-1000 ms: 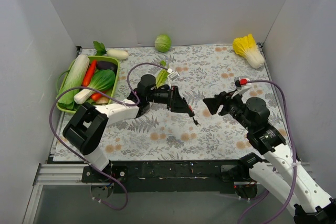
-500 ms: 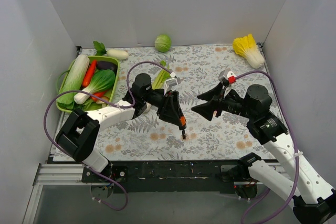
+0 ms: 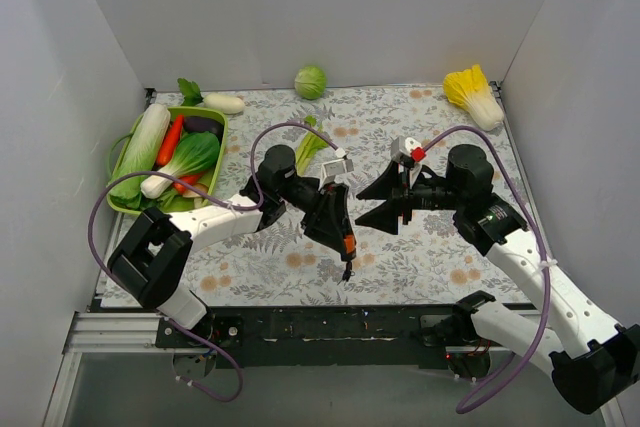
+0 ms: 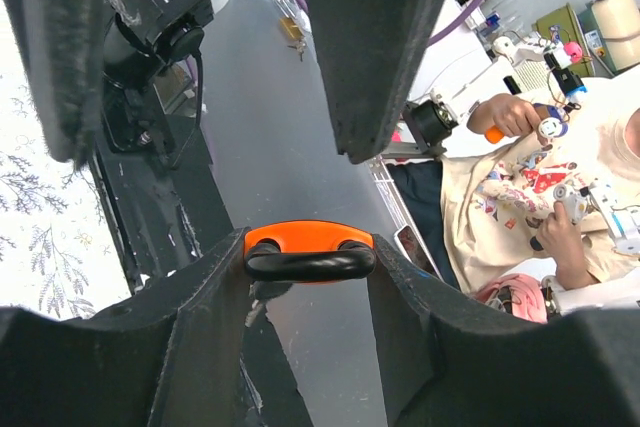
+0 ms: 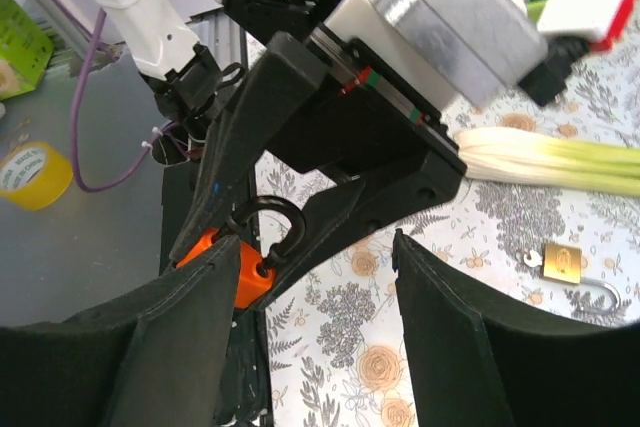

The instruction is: Unlock with the key

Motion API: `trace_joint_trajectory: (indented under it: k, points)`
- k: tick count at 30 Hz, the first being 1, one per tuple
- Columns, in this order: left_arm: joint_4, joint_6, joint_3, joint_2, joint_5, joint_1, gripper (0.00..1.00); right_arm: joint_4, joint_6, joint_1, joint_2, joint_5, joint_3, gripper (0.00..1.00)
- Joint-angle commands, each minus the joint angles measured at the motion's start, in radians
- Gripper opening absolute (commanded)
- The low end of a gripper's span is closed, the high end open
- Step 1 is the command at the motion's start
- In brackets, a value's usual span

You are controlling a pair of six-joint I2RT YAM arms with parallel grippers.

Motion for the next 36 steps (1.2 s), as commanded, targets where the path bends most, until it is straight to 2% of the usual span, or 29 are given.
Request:
trace_joint_trajectory:
  k: [1,11,24,36]
  points:
    - [0.022,-0.004,0.037,-0.010,0.060,-0.022,0.00,0.085,-0.040,0.010,0.010,-0.096,0.051,0.68]
    - [0.013,-0.004,0.041,-0.010,0.074,-0.048,0.00,0.080,-0.077,0.053,0.048,-0.202,0.069,0.66]
    - [0.017,-0.007,0.041,-0.018,0.079,-0.050,0.00,0.125,-0.025,0.090,0.062,-0.217,0.005,0.63]
    - [0.017,-0.009,0.044,-0.033,0.092,-0.051,0.00,0.100,-0.040,0.091,0.110,-0.248,-0.003,0.61]
